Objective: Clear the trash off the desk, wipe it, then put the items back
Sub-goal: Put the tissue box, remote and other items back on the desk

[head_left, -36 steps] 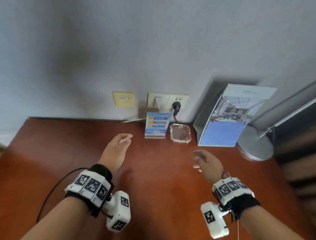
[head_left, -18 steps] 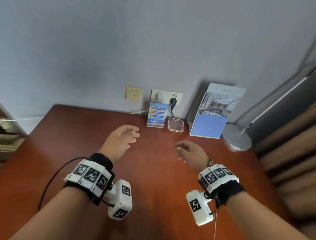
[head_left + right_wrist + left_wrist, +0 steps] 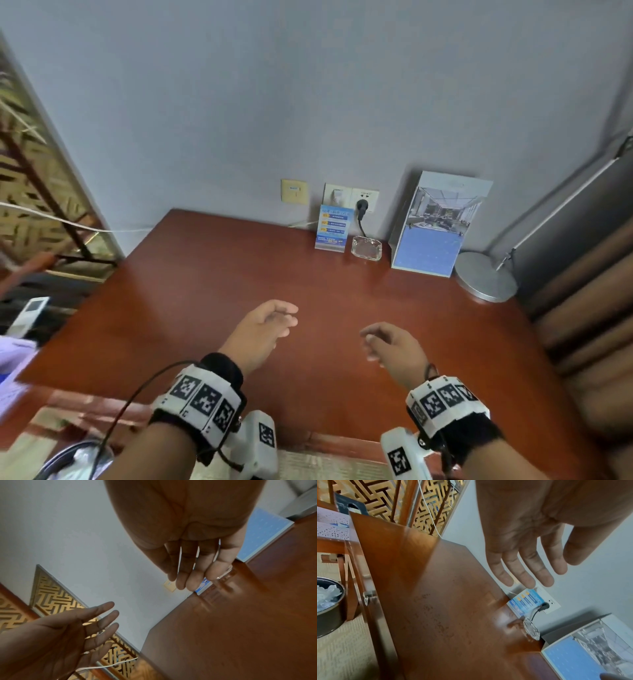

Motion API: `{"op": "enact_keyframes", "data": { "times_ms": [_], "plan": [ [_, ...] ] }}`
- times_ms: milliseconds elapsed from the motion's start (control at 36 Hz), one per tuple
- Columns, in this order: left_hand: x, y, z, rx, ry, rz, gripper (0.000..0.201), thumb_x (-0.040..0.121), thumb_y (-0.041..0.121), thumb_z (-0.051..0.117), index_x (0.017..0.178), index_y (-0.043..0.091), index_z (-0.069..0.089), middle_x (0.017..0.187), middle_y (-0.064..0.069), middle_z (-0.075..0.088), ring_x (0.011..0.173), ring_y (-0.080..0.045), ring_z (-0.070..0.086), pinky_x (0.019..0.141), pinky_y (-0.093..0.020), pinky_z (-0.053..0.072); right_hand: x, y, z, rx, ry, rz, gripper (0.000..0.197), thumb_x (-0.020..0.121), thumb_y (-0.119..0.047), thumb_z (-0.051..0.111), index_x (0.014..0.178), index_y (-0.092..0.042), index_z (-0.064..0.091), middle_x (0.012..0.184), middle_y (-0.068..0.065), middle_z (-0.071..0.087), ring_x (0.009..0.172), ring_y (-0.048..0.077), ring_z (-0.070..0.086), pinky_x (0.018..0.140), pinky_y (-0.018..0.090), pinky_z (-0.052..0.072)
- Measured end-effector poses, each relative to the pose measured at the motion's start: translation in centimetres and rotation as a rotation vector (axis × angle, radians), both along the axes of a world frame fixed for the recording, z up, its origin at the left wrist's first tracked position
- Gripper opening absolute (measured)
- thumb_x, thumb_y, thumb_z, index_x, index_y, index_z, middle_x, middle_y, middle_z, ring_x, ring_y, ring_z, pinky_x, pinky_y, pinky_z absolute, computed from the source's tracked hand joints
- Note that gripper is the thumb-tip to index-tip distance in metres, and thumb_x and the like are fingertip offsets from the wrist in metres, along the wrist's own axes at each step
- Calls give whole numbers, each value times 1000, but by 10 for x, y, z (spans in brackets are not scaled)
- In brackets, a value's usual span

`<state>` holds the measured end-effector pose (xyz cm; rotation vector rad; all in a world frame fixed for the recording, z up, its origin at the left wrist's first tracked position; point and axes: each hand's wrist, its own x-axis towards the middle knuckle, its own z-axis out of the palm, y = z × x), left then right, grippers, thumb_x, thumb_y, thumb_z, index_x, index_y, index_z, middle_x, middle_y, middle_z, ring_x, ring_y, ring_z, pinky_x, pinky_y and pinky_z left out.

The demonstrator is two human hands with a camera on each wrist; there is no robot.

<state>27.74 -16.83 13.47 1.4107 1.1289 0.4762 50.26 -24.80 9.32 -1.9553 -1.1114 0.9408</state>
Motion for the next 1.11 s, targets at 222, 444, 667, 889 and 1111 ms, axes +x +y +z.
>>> {"op": "enact_keyframes", "data": {
  "times_ms": [222,444,667,889,1111],
  "plan": [
    [-59,8,21,69,-5,160,17,94,22,55,109,24,62,113,4,61,100,-8,62,85,-25,47,-51,46,5,41,29,150,20,94,-10,51,87,-23,63,83,0,68,67,12,62,58,17,42],
    [-207,8,15,98,-29,480,17,97,14,48,99,25,61,101,2,67,93,-15,61,73,-26,44,-194,104,12,55,59,429,23,93,-7,51,84,-24,63,78,3,68,67,14,62,70,28,48],
    [-393,-41,-8,31,-38,769,17,91,9,57,93,24,63,90,-7,68,83,-18,63,68,-22,43,-389,122,-15,-15,123,641,24,92,-5,52,80,-18,67,75,5,70,71,20,64,76,37,53],
    [-554,-68,-18,-38,32,975,16,97,14,49,99,24,62,91,3,70,91,-13,62,71,-25,42,-565,126,-32,-146,137,819,21,95,-9,45,89,-18,64,83,2,69,67,11,61,58,14,45],
    [-634,-36,-33,-118,19,985,20,97,17,49,114,16,61,99,2,69,100,-15,62,75,-24,43,-648,151,-51,-210,38,889,19,94,-14,46,90,-26,61,85,-5,71,81,13,69,82,29,53]
  ]
}}
